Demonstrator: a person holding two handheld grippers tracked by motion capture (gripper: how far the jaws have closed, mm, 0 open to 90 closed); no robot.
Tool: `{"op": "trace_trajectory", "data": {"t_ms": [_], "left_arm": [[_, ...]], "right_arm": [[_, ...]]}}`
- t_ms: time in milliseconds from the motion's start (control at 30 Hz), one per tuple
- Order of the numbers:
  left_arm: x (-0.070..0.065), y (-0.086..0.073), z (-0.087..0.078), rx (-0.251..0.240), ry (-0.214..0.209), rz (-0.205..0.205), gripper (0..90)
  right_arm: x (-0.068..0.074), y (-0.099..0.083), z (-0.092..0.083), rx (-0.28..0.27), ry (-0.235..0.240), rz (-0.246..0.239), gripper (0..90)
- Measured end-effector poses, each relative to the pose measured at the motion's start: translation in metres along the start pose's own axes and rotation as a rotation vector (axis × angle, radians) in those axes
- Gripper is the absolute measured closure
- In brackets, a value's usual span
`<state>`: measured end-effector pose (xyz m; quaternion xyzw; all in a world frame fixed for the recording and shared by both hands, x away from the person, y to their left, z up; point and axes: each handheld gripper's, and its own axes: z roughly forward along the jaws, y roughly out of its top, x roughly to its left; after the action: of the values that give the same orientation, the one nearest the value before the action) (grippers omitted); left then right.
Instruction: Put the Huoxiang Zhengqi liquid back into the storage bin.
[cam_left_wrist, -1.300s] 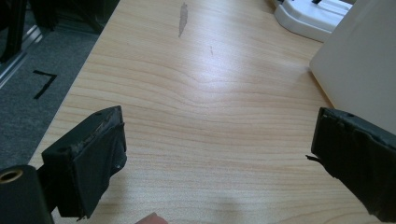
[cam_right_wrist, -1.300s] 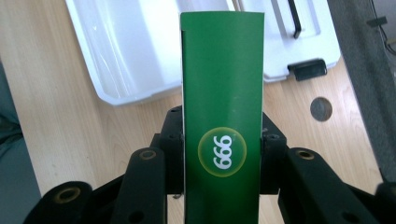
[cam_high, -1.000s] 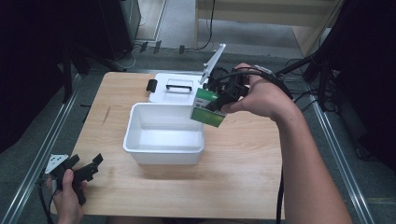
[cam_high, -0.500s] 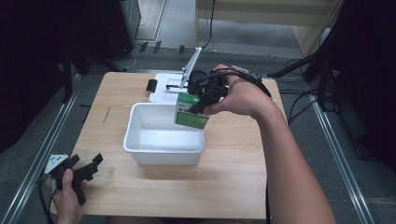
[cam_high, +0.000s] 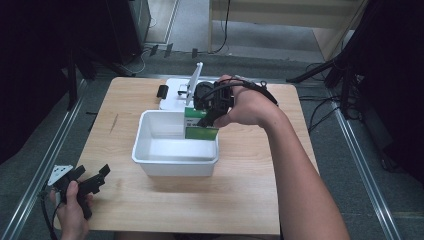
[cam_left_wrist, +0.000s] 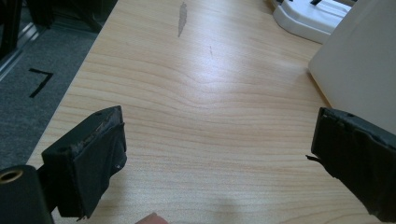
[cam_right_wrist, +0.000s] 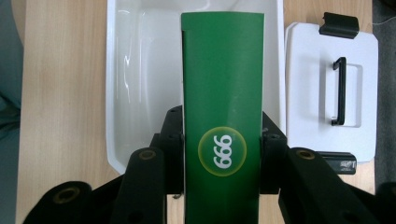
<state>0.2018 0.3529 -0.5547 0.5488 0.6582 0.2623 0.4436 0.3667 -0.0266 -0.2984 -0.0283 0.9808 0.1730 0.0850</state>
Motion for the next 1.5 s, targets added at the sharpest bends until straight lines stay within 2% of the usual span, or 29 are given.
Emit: {"op": "trace_trajectory", "data": {"t_ms": [167,700,833,900,933,1100,1133,1267,1300,1367,1500], "left_arm": [[0.0,0.0,0.0,0.001,0.001,0.002,4.0],[0.0,0.0,0.0,0.001,0.0,-0.001,4.0],[0.0,0.0,0.0,-0.002,-0.001,-0.005,4.0],[0.0,0.0,0.0,-0.002,-0.001,-0.005,4.0],[0.0,0.0,0.0,-0.002,0.0,-0.005,4.0],[0.0,0.0,0.0,-0.002,0.0,-0.005,4.0],[0.0,0.0,0.0,-0.002,0.001,-0.004,4.0],[0.0,0.0,0.0,-0.003,0.0,-0.005,4.0],[0.0,0.0,0.0,-0.003,0.0,-0.005,4.0],[0.0,0.0,0.0,-0.003,0.0,-0.004,4.0],[0.0,0.0,0.0,-0.003,-0.001,-0.005,4.0]], "right_arm": [[-0.002,-0.001,0.009,-0.005,0.013,-0.004,64.0],[-0.002,-0.004,0.039,0.04,0.018,0.01,63.9],[-0.004,-0.006,0.048,0.032,0.023,-0.007,63.9],[-0.003,-0.007,0.049,0.043,0.025,0.009,63.9],[-0.004,-0.007,0.054,0.039,0.029,-0.017,63.9],[-0.004,-0.008,0.059,0.058,0.03,0.012,63.9],[-0.006,-0.009,0.063,0.046,0.027,-0.007,63.9],[-0.006,-0.01,0.067,0.051,0.028,-0.001,63.9],[-0.005,-0.01,0.068,0.059,0.029,0.008,63.9],[-0.006,-0.01,0.073,0.058,0.03,-0.011,63.9],[-0.005,-0.009,0.08,0.088,0.028,0.001,63.8]]}}
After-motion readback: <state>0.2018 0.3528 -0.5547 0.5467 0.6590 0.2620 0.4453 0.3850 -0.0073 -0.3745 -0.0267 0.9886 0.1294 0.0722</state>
